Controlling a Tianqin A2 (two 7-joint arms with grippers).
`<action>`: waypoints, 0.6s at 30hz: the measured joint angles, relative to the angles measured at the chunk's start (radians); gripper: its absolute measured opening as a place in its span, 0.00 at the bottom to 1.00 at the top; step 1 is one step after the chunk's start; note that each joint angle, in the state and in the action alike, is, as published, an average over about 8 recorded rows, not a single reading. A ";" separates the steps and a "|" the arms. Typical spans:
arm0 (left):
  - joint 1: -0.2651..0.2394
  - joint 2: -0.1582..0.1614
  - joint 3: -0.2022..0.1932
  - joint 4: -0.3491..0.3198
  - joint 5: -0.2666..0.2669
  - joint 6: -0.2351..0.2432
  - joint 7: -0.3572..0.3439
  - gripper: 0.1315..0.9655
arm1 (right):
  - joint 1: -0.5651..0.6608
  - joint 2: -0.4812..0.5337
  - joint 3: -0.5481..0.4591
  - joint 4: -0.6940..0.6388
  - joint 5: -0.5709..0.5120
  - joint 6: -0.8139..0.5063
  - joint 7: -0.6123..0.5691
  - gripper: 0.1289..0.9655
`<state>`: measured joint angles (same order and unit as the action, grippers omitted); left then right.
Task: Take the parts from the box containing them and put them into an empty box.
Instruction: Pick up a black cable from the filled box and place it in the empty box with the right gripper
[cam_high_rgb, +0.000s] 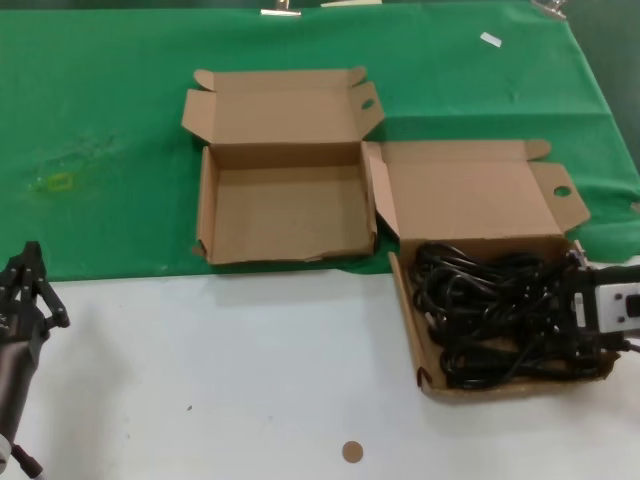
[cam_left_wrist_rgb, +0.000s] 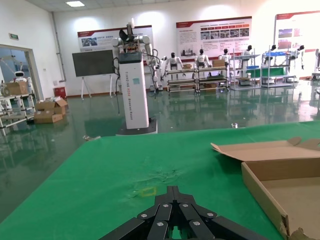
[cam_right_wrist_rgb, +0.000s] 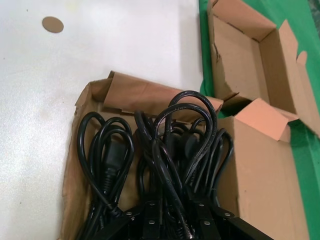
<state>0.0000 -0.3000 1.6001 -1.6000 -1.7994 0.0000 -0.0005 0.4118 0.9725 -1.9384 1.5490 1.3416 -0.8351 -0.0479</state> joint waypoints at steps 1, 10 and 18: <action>0.000 0.000 0.000 0.000 0.000 0.000 0.000 0.01 | -0.002 0.004 0.004 0.008 0.001 -0.003 0.003 0.13; 0.000 0.000 0.000 0.000 0.000 0.000 0.000 0.01 | 0.033 0.024 0.032 0.064 0.014 -0.044 0.030 0.12; 0.000 0.000 0.000 0.000 0.000 0.000 0.000 0.01 | 0.170 -0.034 0.006 0.036 -0.001 -0.110 0.031 0.11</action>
<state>0.0000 -0.3000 1.6001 -1.6000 -1.7996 0.0000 -0.0005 0.5817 0.9380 -1.9323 1.5854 1.3409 -0.9456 -0.0171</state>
